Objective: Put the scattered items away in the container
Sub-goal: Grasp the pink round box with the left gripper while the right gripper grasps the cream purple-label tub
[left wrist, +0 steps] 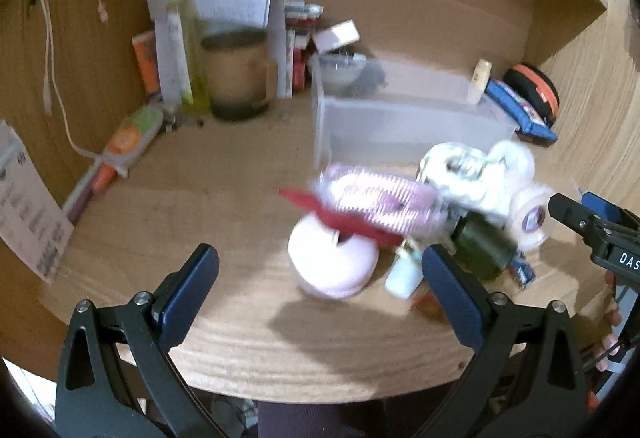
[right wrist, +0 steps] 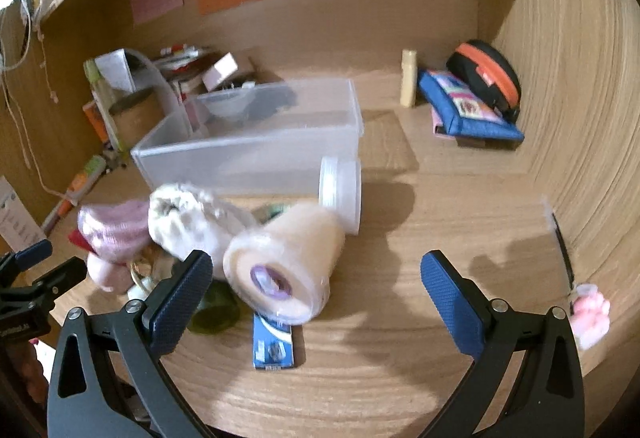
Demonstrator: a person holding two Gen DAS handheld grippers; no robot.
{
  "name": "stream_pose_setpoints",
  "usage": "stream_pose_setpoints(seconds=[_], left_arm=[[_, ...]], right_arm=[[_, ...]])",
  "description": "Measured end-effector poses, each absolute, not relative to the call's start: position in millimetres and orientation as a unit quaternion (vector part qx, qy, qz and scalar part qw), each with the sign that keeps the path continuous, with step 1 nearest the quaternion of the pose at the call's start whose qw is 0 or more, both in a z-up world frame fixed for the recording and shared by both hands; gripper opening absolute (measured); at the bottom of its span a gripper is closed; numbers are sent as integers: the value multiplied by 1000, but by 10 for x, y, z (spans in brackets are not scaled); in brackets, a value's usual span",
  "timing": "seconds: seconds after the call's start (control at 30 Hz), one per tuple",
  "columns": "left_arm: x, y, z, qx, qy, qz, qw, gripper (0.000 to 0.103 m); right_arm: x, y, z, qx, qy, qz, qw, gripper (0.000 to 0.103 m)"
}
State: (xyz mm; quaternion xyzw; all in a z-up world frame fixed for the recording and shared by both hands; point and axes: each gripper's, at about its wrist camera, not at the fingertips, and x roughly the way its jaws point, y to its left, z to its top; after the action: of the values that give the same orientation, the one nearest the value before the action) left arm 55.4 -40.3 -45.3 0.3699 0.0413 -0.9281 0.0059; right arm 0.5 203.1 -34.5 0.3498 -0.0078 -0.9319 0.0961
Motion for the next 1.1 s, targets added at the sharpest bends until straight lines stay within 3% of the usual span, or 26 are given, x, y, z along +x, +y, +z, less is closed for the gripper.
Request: stream_pose_setpoints(seconds=[0.63, 0.9, 1.0, 1.1], left_arm=[[255, -500, -864, 418, 85, -905, 13, 102], [147, -403, -882, 410, 49, -910, 27, 78], [152, -397, -872, 406, 47, -912, 26, 63], [167, -425, -867, 408, 48, -911, 29, 63]], right_arm=[[-125, 1925, -666, 386, -31, -916, 105, 103], [-219, 1839, -691, 378, -26, -922, 86, 102], [-239, 1828, -711, 378, -28, -921, 87, 91], [-228, 1825, -712, 375, -26, -922, 92, 73]])
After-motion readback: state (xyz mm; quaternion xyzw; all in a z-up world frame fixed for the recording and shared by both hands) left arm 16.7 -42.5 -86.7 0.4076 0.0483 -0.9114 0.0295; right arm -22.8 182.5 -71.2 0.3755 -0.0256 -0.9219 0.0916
